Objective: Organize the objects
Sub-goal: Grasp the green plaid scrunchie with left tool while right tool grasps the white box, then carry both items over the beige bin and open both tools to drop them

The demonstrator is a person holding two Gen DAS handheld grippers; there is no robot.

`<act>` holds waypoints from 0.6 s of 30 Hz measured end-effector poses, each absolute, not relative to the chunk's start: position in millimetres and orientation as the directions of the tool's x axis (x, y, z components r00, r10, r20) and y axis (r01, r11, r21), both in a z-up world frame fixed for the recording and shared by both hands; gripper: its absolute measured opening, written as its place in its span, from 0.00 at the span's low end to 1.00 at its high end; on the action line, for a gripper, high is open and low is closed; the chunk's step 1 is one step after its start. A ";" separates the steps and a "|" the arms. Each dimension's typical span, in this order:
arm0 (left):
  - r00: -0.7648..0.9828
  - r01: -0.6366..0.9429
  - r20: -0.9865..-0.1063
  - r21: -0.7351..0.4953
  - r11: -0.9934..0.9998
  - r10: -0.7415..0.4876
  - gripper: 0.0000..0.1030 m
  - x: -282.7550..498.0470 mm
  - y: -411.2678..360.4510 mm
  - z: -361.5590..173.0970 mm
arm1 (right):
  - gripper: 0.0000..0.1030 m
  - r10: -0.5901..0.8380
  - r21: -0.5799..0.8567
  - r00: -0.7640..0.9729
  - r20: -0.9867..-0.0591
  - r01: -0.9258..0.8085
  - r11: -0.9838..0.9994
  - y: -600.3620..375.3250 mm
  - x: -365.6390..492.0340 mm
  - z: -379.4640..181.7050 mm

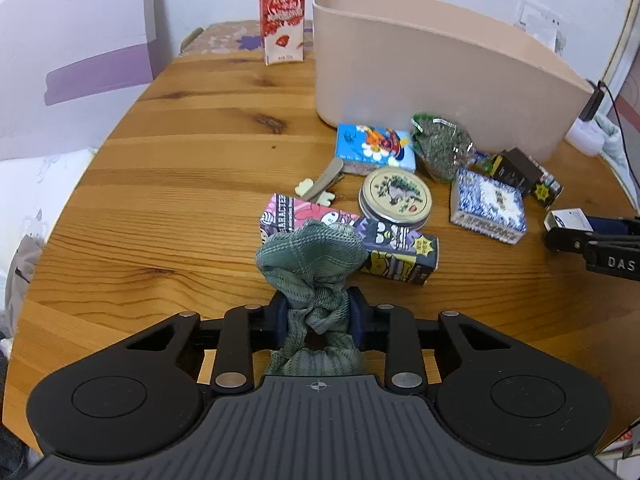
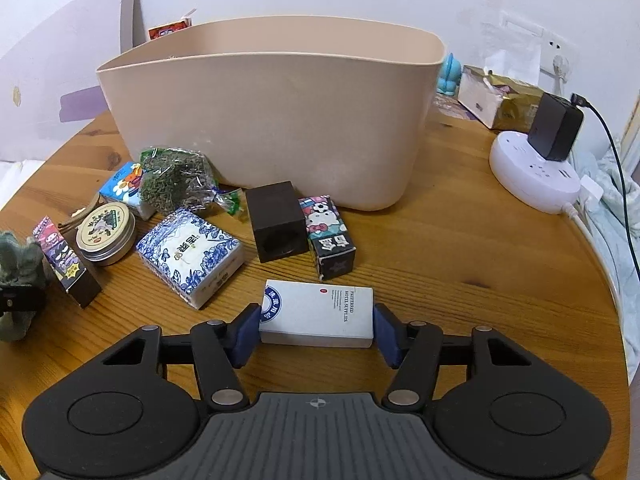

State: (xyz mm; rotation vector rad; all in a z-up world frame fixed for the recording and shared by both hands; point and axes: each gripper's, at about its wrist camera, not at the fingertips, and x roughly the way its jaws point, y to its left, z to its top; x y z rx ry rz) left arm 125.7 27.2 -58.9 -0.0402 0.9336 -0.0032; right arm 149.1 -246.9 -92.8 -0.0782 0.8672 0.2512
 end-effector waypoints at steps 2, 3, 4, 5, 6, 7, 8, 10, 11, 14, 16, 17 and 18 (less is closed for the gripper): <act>0.617 -0.016 -0.787 -0.040 0.999 -0.022 0.29 121.0 26.2 -49.2 | 0.55 0.201 0.047 0.629 -0.751 -0.252 0.966 -252.4 144.1 -84.8; 0.628 -0.015 -0.778 -0.041 0.999 -0.022 0.29 118.9 25.5 -43.9 | 0.55 0.205 0.048 0.639 -0.741 -0.255 0.966 -255.3 141.4 -79.6; 0.640 -0.014 -0.768 -0.039 0.999 -0.021 0.29 117.8 24.5 -38.2 | 0.55 0.207 0.045 0.652 -0.730 -0.256 0.966 -258.2 138.6 -73.3; 0.654 -0.013 -0.756 -0.037 0.999 -0.019 0.29 116.3 23.4 -31.4 | 0.55 0.208 0.043 0.663 -0.719 -0.255 0.966 -260.8 137.2 -68.1; 0.666 -0.011 -0.745 -0.037 0.999 -0.020 0.29 114.9 22.4 -25.2 | 0.55 0.208 0.042 0.677 -0.706 -0.254 0.966 -263.6 134.5 -62.3; 0.680 -0.008 -0.733 -0.038 0.999 -0.022 0.29 115.3 21.1 -18.9 | 0.55 0.207 0.040 0.690 -0.693 -0.249 0.968 -267.0 133.2 -56.6; 0.694 -0.005 -0.720 -0.038 0.999 -0.024 0.29 116.3 19.2 -12.1 | 0.55 0.204 0.039 0.702 -0.682 -0.244 0.969 -270.0 132.7 -51.6; 0.721 -0.007 -0.693 -0.031 0.999 -0.016 0.29 122.0 17.0 0.2 | 0.55 0.204 0.040 0.723 -0.659 -0.237 0.971 -276.1 133.2 -41.2; 0.735 -0.010 -0.678 -0.024 1.000 -0.009 0.29 125.7 15.4 7.1 | 0.55 0.203 0.040 0.734 -0.648 -0.233 0.972 -278.7 133.8 -36.8; 0.772 -0.008 -0.636 -0.011 1.000 -0.001 0.29 137.9 9.6 25.9 | 0.55 0.195 0.038 0.769 -0.608 -0.217 0.975 -287.9 140.2 -20.1; 0.793 0.000 -0.609 -0.001 1.000 -0.001 0.29 149.3 4.6 37.8 | 0.55 0.192 0.037 0.792 -0.580 -0.210 0.977 -293.6 145.4 -9.2; 0.799 0.004 -0.601 0.001 1.000 -0.002 0.29 155.3 2.7 41.9 | 0.55 0.189 0.034 0.802 -0.566 -0.207 0.978 -295.6 149.2 -4.1; 0.804 0.007 -0.595 0.002 1.000 -0.004 0.29 162.4 1.0 45.4 | 0.55 0.187 0.030 0.812 -0.552 -0.205 0.978 -297.2 152.5 1.3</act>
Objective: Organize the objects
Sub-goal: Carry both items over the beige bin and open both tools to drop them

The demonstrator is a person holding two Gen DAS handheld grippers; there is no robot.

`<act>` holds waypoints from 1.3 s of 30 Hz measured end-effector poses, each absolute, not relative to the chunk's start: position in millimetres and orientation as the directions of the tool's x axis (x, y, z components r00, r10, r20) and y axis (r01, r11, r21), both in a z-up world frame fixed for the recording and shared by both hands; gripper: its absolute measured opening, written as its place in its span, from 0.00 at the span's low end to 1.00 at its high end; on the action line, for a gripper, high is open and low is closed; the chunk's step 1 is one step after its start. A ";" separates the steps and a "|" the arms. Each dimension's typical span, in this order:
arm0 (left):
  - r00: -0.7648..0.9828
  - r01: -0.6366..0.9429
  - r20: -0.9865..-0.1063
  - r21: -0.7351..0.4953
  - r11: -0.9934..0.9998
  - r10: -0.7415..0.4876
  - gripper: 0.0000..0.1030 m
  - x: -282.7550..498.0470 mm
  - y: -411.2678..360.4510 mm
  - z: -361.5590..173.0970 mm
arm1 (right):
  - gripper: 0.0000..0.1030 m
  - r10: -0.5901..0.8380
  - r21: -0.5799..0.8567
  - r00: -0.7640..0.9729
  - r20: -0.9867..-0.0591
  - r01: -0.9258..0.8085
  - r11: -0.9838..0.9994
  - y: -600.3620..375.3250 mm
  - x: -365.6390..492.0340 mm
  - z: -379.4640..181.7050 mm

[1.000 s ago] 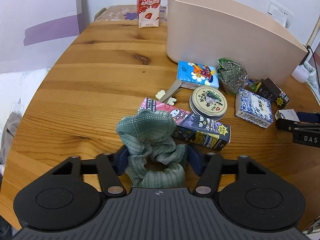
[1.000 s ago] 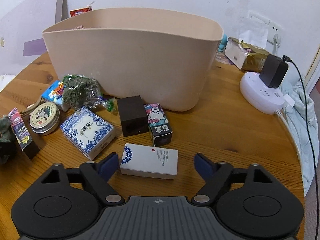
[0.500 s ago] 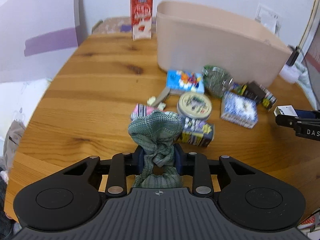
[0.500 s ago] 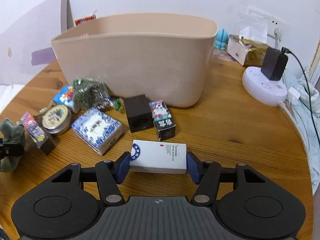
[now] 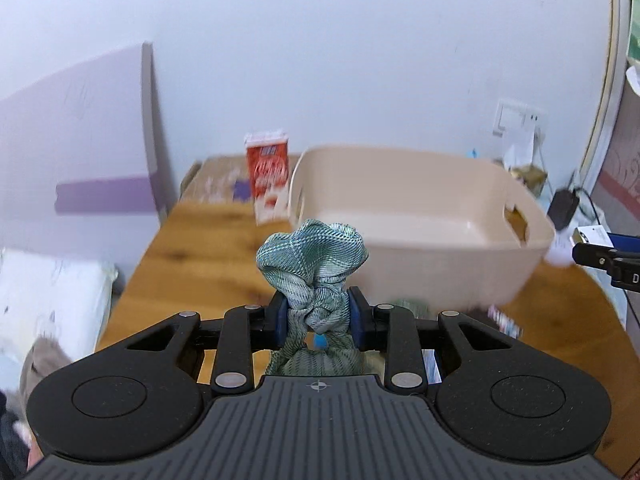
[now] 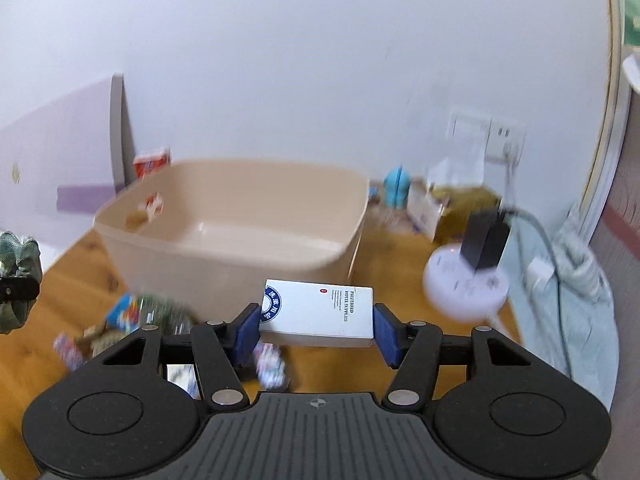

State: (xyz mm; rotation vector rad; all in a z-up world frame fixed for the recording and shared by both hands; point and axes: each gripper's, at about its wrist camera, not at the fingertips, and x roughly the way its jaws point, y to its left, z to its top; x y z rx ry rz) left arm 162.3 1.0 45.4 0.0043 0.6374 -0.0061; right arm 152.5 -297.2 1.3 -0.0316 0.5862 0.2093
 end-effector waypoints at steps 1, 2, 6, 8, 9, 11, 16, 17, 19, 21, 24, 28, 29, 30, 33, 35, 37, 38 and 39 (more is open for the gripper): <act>0.806 0.010 -0.592 0.001 1.000 -0.007 0.29 170.7 -0.3 48.0 | 0.55 0.186 0.026 0.822 -0.538 -0.204 0.979 -298.6 156.4 6.7; 0.805 0.014 -0.593 0.000 1.000 -0.011 0.29 180.6 -2.2 49.4 | 0.55 0.186 0.024 0.830 -0.526 -0.204 0.979 -300.2 160.6 11.6; 0.793 0.022 -0.609 0.017 1.000 -0.007 0.29 217.5 -11.2 49.1 | 0.55 0.189 0.002 0.842 -0.505 -0.218 0.976 -298.1 184.8 25.2; 0.780 0.022 -0.626 0.014 1.000 -0.008 0.29 236.4 -16.3 46.2 | 0.55 0.194 -0.004 0.835 -0.514 -0.229 0.973 -294.9 201.3 26.7; 0.775 0.025 -0.632 0.015 1.000 -0.010 0.29 244.3 -19.2 44.4 | 0.55 0.192 -0.011 0.832 -0.520 -0.231 0.973 -292.8 210.2 26.4; 0.761 0.030 -0.648 0.021 0.999 -0.009 0.29 258.7 -25.2 38.2 | 0.55 0.186 -0.025 0.824 -0.535 -0.236 0.972 -286.1 224.5 22.4; 0.733 0.037 -0.681 0.038 0.999 -0.002 0.29 286.4 -38.8 23.2 | 0.55 0.179 -0.042 0.789 -0.589 -0.251 0.967 -275.3 254.0 6.0; 0.726 0.039 -0.687 0.039 0.998 -0.002 0.29 290.7 -40.7 21.3 | 0.55 0.182 -0.039 0.778 -0.601 -0.256 0.966 -273.5 258.7 1.9; 0.714 0.046 -0.700 0.037 0.998 -0.007 0.30 298.7 -43.7 17.1 | 0.55 0.188 -0.033 0.757 -0.626 -0.267 0.963 -270.5 265.7 -6.4; 0.705 0.050 -0.709 0.039 0.998 -0.007 0.30 305.9 -46.5 13.4 | 0.55 0.175 -0.063 0.759 -0.627 -0.273 0.960 -265.7 268.1 -11.3; 0.691 0.059 -0.723 0.035 0.998 -0.016 0.29 316.5 -50.7 5.7 | 0.55 0.169 -0.091 0.758 -0.630 -0.289 0.953 -260.2 269.0 -12.3; 0.652 0.075 -0.758 0.039 0.996 -0.020 0.35 326.4 -54.3 -9.4 | 0.55 0.173 -0.093 0.744 -0.645 -0.302 0.949 -257.3 270.8 -13.2; 0.649 0.069 -0.760 0.039 0.997 -0.015 0.38 326.2 -54.4 -11.2 | 0.55 0.175 -0.093 0.741 -0.648 -0.305 0.948 -256.9 271.1 -14.2; 0.647 0.063 -0.762 0.039 0.997 -0.011 0.48 325.7 -54.8 -12.0 | 0.55 0.179 -0.089 0.738 -0.651 -0.308 0.947 -257.0 271.6 -14.9; 0.664 0.045 -0.747 0.047 0.998 0.005 0.64 318.1 -54.4 -5.4 | 0.62 0.190 -0.071 0.729 -0.658 -0.311 0.948 -258.7 271.4 -14.9; 0.687 0.028 -0.726 0.052 0.998 0.019 0.72 309.7 -52.7 3.8 | 0.64 0.197 -0.062 0.730 -0.654 -0.312 0.948 -260.1 267.1 -12.7; 0.703 0.019 -0.710 0.048 0.999 0.020 0.77 301.5 -51.2 13.4 | 0.69 0.206 -0.061 0.737 -0.644 -0.318 0.946 -260.6 261.0 -9.0; 0.710 0.015 -0.704 0.045 0.999 0.021 0.78 297.3 -51.0 17.9 | 0.73 0.206 -0.063 0.741 -0.639 -0.318 0.946 -260.8 257.9 -6.8; 0.716 0.009 -0.697 0.045 0.999 0.025 0.80 292.6 -50.5 22.3 | 0.75 0.206 -0.066 0.746 -0.633 -0.318 0.946 -261.1 254.2 -4.6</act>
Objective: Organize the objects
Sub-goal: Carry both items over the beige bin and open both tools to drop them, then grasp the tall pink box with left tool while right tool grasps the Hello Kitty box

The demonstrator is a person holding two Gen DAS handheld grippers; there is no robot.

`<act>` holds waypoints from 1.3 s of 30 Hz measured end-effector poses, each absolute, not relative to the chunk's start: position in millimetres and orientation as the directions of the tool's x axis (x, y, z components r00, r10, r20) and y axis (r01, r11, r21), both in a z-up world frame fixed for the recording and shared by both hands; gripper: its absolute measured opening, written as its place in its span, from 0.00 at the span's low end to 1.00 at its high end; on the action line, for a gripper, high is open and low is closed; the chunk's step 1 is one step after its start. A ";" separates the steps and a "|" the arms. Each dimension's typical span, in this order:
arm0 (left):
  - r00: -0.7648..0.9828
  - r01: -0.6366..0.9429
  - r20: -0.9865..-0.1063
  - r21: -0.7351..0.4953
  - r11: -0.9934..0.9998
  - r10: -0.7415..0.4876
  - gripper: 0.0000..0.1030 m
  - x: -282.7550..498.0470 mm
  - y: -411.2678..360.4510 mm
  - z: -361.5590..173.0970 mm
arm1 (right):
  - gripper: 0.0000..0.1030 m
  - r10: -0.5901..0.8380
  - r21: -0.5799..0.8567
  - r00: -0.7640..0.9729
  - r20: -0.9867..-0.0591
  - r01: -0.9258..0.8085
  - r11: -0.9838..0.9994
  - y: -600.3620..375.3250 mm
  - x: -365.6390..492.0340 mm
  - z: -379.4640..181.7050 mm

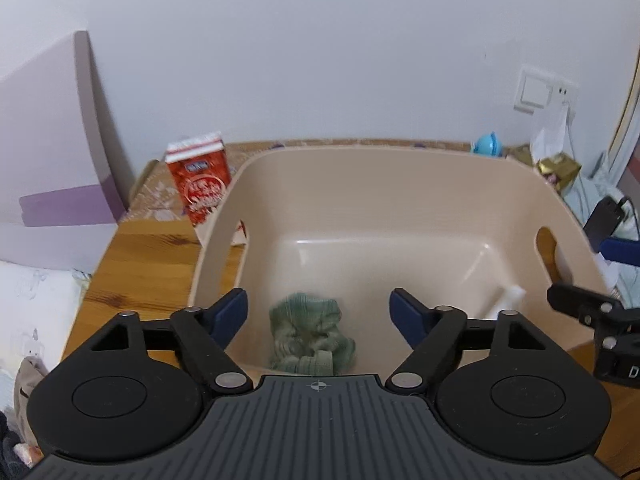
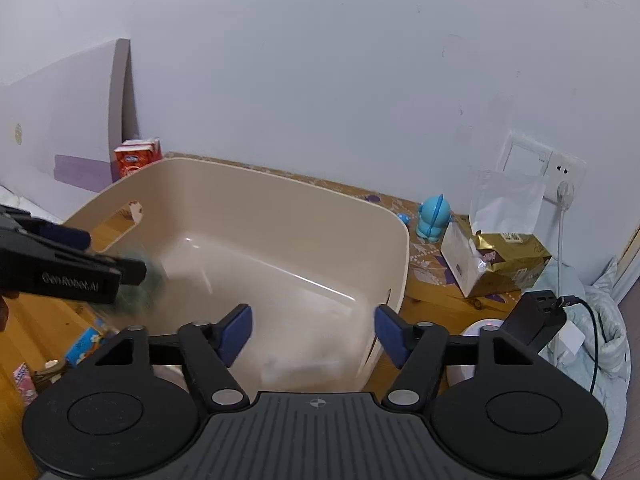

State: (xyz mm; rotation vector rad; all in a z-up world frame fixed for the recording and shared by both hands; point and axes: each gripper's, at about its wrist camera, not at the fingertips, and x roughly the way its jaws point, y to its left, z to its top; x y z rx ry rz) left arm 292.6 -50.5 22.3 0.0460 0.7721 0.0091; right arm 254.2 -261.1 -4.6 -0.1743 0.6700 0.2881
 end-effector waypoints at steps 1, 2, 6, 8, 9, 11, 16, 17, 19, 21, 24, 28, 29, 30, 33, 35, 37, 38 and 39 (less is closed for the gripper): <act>0.723 0.004 -0.690 0.047 0.999 0.030 0.81 288.7 -50.7 25.9 | 0.76 0.207 -0.068 0.751 -0.627 -0.317 0.946 -261.7 250.3 -2.2; 0.729 -0.002 -0.683 0.051 0.999 0.036 0.82 283.9 -50.3 29.7 | 0.77 0.207 -0.069 0.754 -0.623 -0.317 0.946 -262.3 246.7 0.2; 0.744 -0.021 -0.666 0.058 0.998 0.054 0.83 263.7 -48.9 40.3 | 0.90 0.213 -0.068 0.771 -0.600 -0.315 0.947 -266.9 229.4 10.2; 0.747 -0.031 -0.662 0.061 0.998 0.063 0.83 251.0 -47.6 43.0 | 0.93 0.220 -0.070 0.777 -0.590 -0.320 0.945 -268.6 220.3 14.4; 0.747 -0.035 -0.661 0.062 0.997 0.067 0.83 244.3 -47.7 43.9 | 0.95 0.223 -0.071 0.778 -0.587 -0.324 0.943 -269.7 215.6 15.9; 0.743 -0.046 -0.665 0.066 0.997 0.079 0.83 232.3 -46.1 43.7 | 0.98 0.231 -0.074 0.778 -0.584 -0.335 0.939 -271.4 205.0 16.5; 0.709 -0.084 -0.697 0.072 0.994 0.110 0.83 208.9 -40.5 28.9 | 0.99 0.231 -0.101 0.760 -0.607 -0.362 0.927 -273.2 184.1 7.9; 0.699 -0.089 -0.706 0.070 0.993 0.113 0.83 205.6 -39.4 24.2 | 0.99 0.230 -0.103 0.755 -0.614 -0.366 0.925 -273.6 181.6 4.8; 0.680 -0.104 -0.723 0.066 0.992 0.120 0.83 202.4 -34.5 12.9 | 0.99 0.229 -0.104 0.742 -0.630 -0.373 0.922 -273.9 177.7 -2.9; 0.658 -0.122 -0.741 0.065 0.990 0.129 0.83 198.0 -32.3 0.8 | 0.99 0.227 -0.103 0.729 -0.646 -0.377 0.920 -274.7 176.1 -11.2; 0.630 -0.151 -0.763 0.062 0.987 0.144 0.83 192.6 -29.1 -15.6 | 0.99 0.220 -0.099 0.710 -0.669 -0.379 0.920 -275.4 174.0 -25.6; 0.605 -0.201 -0.778 0.060 0.978 0.172 0.83 185.9 -24.3 -35.7 | 0.99 0.204 -0.097 0.682 -0.703 -0.376 0.922 -276.2 174.0 -48.9; 0.599 -0.211 -0.781 0.062 0.976 0.179 0.83 185.1 -23.9 -40.2 | 0.99 0.199 -0.100 0.676 -0.710 -0.376 0.921 -276.0 174.1 -54.7; 0.593 -0.216 -0.784 0.064 0.974 0.183 0.83 184.6 -23.4 -44.1 | 0.99 0.193 -0.104 0.669 -0.718 -0.376 0.921 -275.2 174.4 -60.6; 0.580 -0.224 -0.793 0.066 0.972 0.188 0.83 182.5 -25.0 -55.4 | 0.98 0.185 -0.103 0.647 -0.740 -0.381 0.919 -273.3 177.0 -76.9; 0.579 -0.236 -0.792 0.064 0.970 0.194 0.84 182.2 -25.1 -61.5 | 0.98 0.185 -0.097 0.636 -0.749 -0.383 0.919 -271.6 179.4 -84.8; 0.588 -0.254 -0.783 0.059 0.965 0.203 0.84 180.3 -24.1 -63.1 | 0.97 0.185 -0.090 0.628 -0.756 -0.380 0.920 -270.0 182.7 -92.1; 0.587 -0.264 -0.782 0.061 0.963 0.211 0.84 179.4 -23.6 -63.5 | 0.97 0.186 -0.087 0.625 -0.758 -0.379 0.921 -269.2 183.5 -95.3; 0.585 -0.273 -0.781 0.064 0.960 0.218 0.85 178.2 -23.3 -63.6 | 0.97 0.186 -0.084 0.622 -0.760 -0.379 0.922 -268.1 184.6 -98.1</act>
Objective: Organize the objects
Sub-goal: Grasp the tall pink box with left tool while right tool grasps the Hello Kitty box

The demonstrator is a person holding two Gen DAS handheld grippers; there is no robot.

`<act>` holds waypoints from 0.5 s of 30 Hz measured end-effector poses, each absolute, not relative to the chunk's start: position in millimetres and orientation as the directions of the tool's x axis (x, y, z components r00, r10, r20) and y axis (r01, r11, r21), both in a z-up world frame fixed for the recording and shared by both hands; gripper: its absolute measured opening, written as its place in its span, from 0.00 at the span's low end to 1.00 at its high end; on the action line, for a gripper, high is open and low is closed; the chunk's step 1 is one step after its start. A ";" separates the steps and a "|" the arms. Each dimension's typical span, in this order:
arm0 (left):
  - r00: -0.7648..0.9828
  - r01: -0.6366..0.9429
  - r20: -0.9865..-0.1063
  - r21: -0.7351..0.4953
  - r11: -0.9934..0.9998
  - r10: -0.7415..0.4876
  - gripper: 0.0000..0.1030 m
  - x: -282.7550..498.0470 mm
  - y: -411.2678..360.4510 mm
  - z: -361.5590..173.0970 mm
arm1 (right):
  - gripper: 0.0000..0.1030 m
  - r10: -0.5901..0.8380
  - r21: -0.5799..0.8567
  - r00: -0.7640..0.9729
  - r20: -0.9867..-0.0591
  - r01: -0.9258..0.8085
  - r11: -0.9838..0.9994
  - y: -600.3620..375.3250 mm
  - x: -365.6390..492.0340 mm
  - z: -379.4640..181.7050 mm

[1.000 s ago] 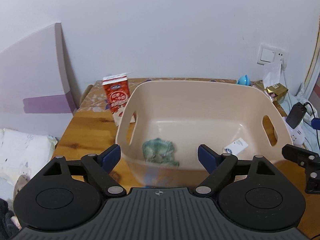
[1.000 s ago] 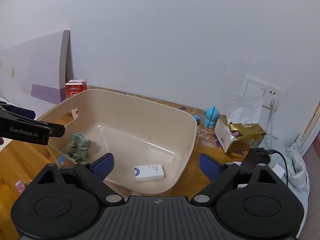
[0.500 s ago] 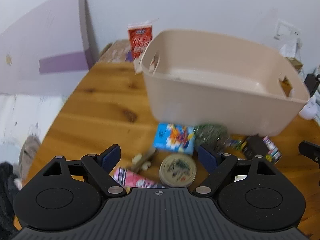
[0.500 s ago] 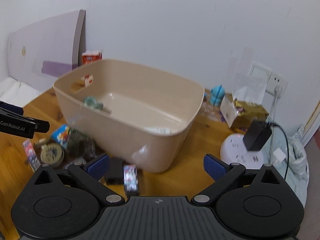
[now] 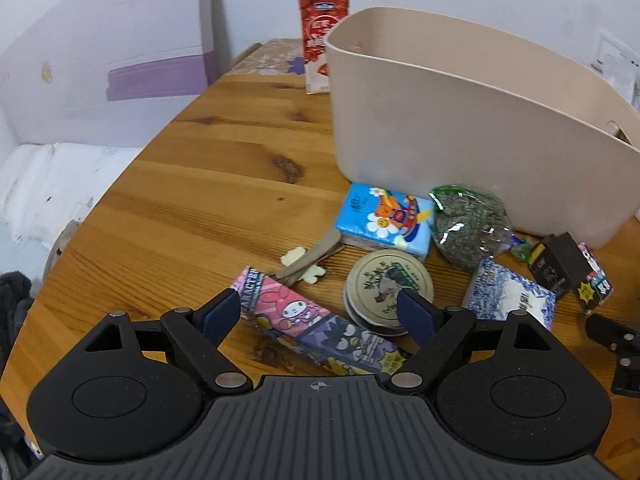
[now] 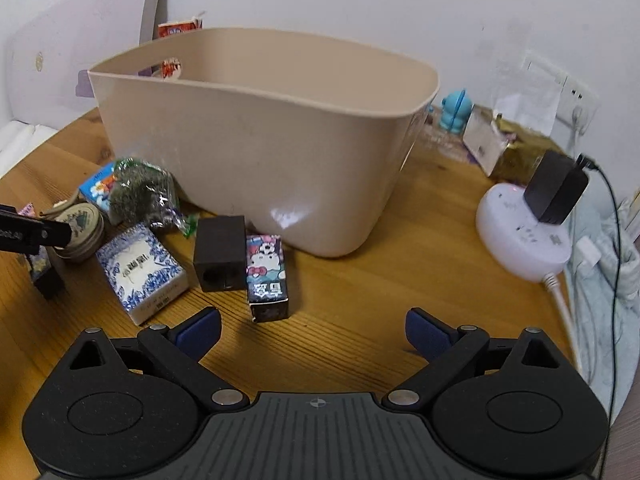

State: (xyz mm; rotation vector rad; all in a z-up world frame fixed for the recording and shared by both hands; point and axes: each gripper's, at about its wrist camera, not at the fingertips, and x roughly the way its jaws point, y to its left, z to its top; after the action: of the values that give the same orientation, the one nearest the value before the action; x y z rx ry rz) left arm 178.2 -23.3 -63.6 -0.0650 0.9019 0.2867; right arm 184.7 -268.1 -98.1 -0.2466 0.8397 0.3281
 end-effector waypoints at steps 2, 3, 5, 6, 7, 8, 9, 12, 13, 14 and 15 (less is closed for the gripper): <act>0.583 -0.282 -0.780 0.068 0.957 0.227 0.85 175.7 -21.1 -63.4 | 0.96 0.191 -0.077 0.619 -0.762 -0.378 0.923 -266.2 186.8 -103.6; 0.584 -0.284 -0.779 0.069 0.956 0.229 0.85 174.9 -19.5 -62.9 | 0.96 0.192 -0.074 0.619 -0.761 -0.377 0.923 -264.5 188.1 -105.9; 0.584 -0.294 -0.776 0.071 0.953 0.238 0.87 170.5 -16.4 -63.2 | 0.95 0.192 -0.072 0.622 -0.759 -0.374 0.925 -261.7 190.1 -109.9; 0.583 -0.299 -0.776 0.069 0.952 0.240 0.88 169.1 -14.9 -63.2 | 0.94 0.192 -0.071 0.623 -0.758 -0.371 0.926 -260.2 191.2 -112.0; 0.581 -0.305 -0.778 0.064 0.950 0.239 0.88 167.1 -12.9 -63.0 | 0.94 0.194 -0.067 0.624 -0.757 -0.369 0.927 -258.8 191.4 -113.6; 0.578 -0.310 -0.780 0.061 0.949 0.239 0.88 165.3 -11.4 -63.0 | 0.93 0.201 -0.058 0.627 -0.752 -0.367 0.928 -258.6 191.6 -114.1; 0.574 -0.314 -0.783 0.059 0.948 0.239 0.88 163.3 -10.7 -62.7 | 0.93 0.205 -0.052 0.628 -0.750 -0.366 0.929 -258.1 192.2 -114.4; 0.546 -0.312 -0.804 0.065 0.948 0.235 0.87 162.1 -7.3 -68.4 | 0.90 0.213 -0.041 0.634 -0.743 -0.362 0.931 -256.2 193.4 -114.6; 0.534 -0.310 -0.814 0.065 0.949 0.230 0.87 162.0 -6.3 -71.5 | 0.90 0.215 -0.039 0.636 -0.741 -0.362 0.931 -255.5 193.3 -114.6; 0.524 -0.311 -0.822 0.060 0.949 0.224 0.87 161.7 -5.2 -74.4 | 0.88 0.218 -0.037 0.636 -0.740 -0.362 0.931 -254.7 193.5 -114.6; 0.519 -0.311 -0.827 0.054 0.949 0.217 0.85 160.2 -4.9 -76.9 | 0.85 0.224 -0.032 0.636 -0.739 -0.364 0.931 -254.5 194.0 -114.5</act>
State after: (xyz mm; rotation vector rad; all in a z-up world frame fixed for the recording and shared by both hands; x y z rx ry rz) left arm 160.2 -4.9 -76.9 -0.1058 0.9758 0.3174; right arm 194.0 -254.5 -114.5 -0.1845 0.8161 0.3379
